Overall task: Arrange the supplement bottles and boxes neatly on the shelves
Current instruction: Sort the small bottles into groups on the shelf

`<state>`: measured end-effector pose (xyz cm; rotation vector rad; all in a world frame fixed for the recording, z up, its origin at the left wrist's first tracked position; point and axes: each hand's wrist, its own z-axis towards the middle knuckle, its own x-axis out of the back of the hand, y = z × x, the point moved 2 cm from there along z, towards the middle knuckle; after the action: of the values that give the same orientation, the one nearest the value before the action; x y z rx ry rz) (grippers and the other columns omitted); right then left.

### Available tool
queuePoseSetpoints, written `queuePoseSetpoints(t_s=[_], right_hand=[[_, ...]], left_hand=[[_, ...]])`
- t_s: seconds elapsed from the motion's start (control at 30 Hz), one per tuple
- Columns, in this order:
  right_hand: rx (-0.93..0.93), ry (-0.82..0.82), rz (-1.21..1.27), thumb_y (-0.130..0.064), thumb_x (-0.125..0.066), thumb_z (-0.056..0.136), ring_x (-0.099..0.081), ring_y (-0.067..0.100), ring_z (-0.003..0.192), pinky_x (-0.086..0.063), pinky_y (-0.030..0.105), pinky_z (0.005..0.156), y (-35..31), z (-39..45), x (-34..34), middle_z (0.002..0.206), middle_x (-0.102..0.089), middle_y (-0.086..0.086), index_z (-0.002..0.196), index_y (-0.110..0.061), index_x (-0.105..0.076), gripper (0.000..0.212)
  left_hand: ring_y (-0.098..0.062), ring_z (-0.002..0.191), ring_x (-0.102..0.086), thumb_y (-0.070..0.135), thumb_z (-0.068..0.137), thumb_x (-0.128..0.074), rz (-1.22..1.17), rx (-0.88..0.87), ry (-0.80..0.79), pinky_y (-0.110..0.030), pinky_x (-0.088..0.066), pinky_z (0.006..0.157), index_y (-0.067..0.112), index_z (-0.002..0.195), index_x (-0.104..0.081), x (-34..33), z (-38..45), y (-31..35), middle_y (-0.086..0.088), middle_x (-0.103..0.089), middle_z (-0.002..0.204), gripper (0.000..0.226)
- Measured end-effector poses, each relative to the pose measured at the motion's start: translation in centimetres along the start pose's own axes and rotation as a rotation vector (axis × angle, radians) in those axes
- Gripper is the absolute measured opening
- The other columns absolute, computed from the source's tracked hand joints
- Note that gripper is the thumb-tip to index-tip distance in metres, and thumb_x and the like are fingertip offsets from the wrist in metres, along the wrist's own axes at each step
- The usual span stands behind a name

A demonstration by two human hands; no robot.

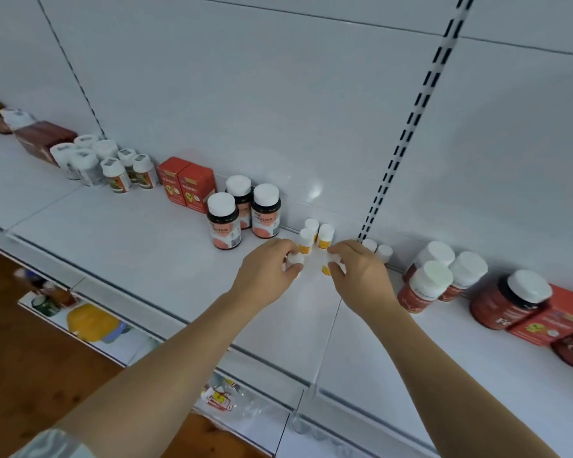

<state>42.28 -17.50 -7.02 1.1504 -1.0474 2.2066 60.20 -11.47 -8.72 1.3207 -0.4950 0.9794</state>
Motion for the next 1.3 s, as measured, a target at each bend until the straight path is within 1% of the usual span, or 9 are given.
queuePoseSetpoints(t_s=[0.1,0.37,0.5,0.63,0.77,0.83,0.93,1.13,1.3], right_hand=[[-0.011,0.007,-0.026,-0.002,-0.066,0.083,-0.065,0.033,0.093,-0.054,0.041,0.076,0.1,1.2,-1.2,0.108,-0.069,0.01,0.11,-0.005,-0.07,0.028],[-0.103,0.025,-0.044,0.001,-0.062,0.084,-0.064,0.033,0.089,-0.053,0.039,0.065,0.1,3.0,-3.5,0.108,-0.066,0.012,0.102,-0.003,-0.071,0.021],[-0.144,0.047,-0.07,0.001,-0.063,0.084,-0.063,0.03,0.082,-0.053,0.04,0.059,0.0,3.0,-4.1,0.108,-0.064,0.012,0.103,-0.005,-0.071,0.021],[-0.142,0.075,-0.114,0.004,-0.067,0.08,-0.064,0.03,0.075,-0.048,0.032,0.051,-0.5,3.2,-4.1,0.104,-0.063,0.014,0.096,-0.002,-0.071,0.017],[-0.108,0.088,-0.129,0.008,-0.068,0.077,-0.064,0.033,0.072,-0.049,0.033,0.048,-0.8,3.3,-4.1,0.1,-0.064,0.016,0.091,0.001,-0.07,0.015],[-0.105,0.084,-0.139,0.007,-0.067,0.079,-0.063,0.034,0.074,-0.051,0.038,0.049,-0.8,3.5,-4.1,0.101,-0.064,0.016,0.092,0.001,-0.07,0.015],[-0.106,0.068,-0.186,0.004,-0.063,0.083,-0.061,0.036,0.08,-0.051,0.042,0.052,-0.8,3.7,-4.2,0.103,-0.063,0.015,0.093,0.0,-0.069,0.013],[-0.084,0.064,-0.259,0.002,-0.064,0.082,-0.059,0.037,0.083,-0.05,0.04,0.051,-0.9,3.6,-4.1,0.101,-0.064,0.014,0.091,-0.002,-0.069,0.011],[-0.069,0.044,-0.313,0.0,-0.07,0.077,-0.061,0.038,0.094,-0.052,0.038,0.055,-0.7,3.4,-3.9,0.108,-0.064,0.014,0.095,-0.005,-0.071,0.018]], left_hand=[[-0.009,0.081,-0.057,0.033,0.088,-0.067,-0.009,-0.011,-0.015,-0.023,-0.044,0.071,0.024,0.107,-0.06,-0.8,1.2,-0.9,0.011,-0.058,0.1,0.022],[-0.015,0.095,-0.06,0.029,0.09,-0.064,-0.032,-0.153,-0.093,-0.035,-0.053,0.078,0.021,0.113,-0.057,-2.3,3.2,-3.1,0.006,-0.059,0.114,0.026],[-0.018,0.086,-0.062,0.022,0.089,-0.065,-0.053,-0.266,-0.071,-0.04,-0.054,0.069,0.017,0.11,-0.057,-2.3,3.2,-3.6,0.003,-0.06,0.111,0.023],[-0.023,0.077,-0.06,0.017,0.088,-0.067,-0.038,-0.354,-0.017,-0.04,-0.051,0.06,0.009,0.1,-0.059,-2.3,3.6,-3.5,-0.003,-0.061,0.102,0.017],[-0.023,0.076,-0.058,0.016,0.087,-0.067,-0.011,-0.389,0.008,-0.034,-0.048,0.057,0.009,0.095,-0.057,-2.4,3.8,-3.5,-0.004,-0.061,0.098,0.014],[-0.023,0.076,-0.057,0.015,0.087,-0.067,-0.011,-0.393,0.006,-0.03,-0.044,0.057,0.01,0.094,-0.055,-2.4,4.0,-3.5,-0.004,-0.06,0.098,0.015],[-0.024,0.077,-0.057,0.013,0.086,-0.068,0.0,-0.409,0.007,-0.031,-0.044,0.056,0.009,0.094,-0.055,-2.3,4.2,-3.4,-0.005,-0.06,0.099,0.015],[-0.022,0.077,-0.058,0.014,0.086,-0.068,0.034,-0.422,0.01,-0.025,-0.037,0.057,0.009,0.096,-0.057,-2.2,4.2,-3.4,-0.004,-0.061,0.103,0.017],[-0.022,0.097,-0.057,0.02,0.086,-0.067,0.042,-0.39,0.004,-0.035,-0.051,0.062,0.012,0.106,-0.058,-1.8,4.2,-3.3,0.0,-0.057,0.113,0.024]])
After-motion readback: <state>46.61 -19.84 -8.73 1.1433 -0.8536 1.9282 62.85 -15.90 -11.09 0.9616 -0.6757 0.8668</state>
